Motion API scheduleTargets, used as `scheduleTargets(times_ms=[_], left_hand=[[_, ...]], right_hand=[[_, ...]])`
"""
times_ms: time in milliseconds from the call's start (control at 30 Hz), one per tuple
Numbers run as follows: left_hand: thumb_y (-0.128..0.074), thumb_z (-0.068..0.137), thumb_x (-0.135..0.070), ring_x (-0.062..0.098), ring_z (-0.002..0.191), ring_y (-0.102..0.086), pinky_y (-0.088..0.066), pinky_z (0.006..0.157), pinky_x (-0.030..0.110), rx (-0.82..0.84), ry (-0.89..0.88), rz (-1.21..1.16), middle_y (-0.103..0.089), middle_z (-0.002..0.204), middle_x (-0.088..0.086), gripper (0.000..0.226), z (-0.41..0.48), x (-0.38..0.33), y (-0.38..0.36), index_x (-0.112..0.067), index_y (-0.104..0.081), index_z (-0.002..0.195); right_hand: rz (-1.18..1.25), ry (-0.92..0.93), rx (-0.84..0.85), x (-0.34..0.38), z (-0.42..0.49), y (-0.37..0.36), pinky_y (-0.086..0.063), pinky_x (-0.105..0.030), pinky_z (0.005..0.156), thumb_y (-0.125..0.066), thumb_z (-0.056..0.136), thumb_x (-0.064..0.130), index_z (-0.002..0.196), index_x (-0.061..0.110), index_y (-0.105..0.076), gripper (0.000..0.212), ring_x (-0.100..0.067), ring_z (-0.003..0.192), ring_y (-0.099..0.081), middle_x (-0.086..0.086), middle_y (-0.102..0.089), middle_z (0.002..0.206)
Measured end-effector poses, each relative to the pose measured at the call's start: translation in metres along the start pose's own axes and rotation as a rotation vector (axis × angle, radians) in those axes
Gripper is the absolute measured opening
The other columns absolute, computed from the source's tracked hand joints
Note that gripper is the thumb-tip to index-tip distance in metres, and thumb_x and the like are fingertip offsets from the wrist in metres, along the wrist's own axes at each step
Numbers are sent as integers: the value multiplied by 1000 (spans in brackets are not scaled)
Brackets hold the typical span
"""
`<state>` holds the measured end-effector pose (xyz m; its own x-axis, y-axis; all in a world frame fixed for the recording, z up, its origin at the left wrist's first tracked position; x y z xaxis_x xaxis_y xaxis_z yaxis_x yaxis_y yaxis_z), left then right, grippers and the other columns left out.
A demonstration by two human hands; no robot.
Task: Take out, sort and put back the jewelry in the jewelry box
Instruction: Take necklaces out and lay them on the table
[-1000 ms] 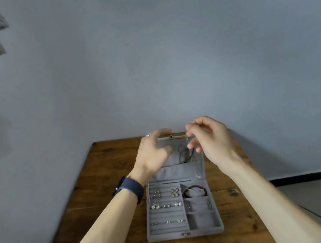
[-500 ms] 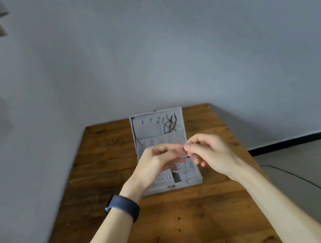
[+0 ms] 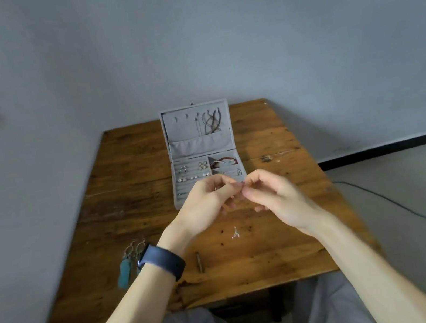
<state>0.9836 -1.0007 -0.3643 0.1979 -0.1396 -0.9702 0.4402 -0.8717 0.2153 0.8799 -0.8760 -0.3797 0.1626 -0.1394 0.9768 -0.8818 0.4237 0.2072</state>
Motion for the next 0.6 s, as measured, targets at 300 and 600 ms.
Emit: scheduleTargets(times_ms=[300,600], left_hand=[[-56,99,-21,15,72,-60,-49,73,34,-70,46,-40,-68,73,4,17,-10,-4,16,-11,-64,87],[-39,91,-18,21,66,-58,-49,73,34,-58,233,-572,-61,71,6,16,0,15,8,-15,-48,78]], right_hand=[[-3,14,-68,-14,-16,-25,-51,-24,79,-65,95,33,93,17,-73,18,-8,80,-63,3,-69,79],[631,-244,-175,-64,-45,-20,-52,-37,77,-71,86,27,77,13,-62,19,-22,78,-61,-5,-56,77]])
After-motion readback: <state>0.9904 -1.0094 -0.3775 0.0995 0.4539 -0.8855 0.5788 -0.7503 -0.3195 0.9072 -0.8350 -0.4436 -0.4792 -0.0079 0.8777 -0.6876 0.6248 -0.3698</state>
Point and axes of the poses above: each hand's wrist, its own z-axis towards the middle knuckle, its own y-axis out of the back of the hand, x = y × z, the point moved 4 cm from there along z, towards the middle knuckle
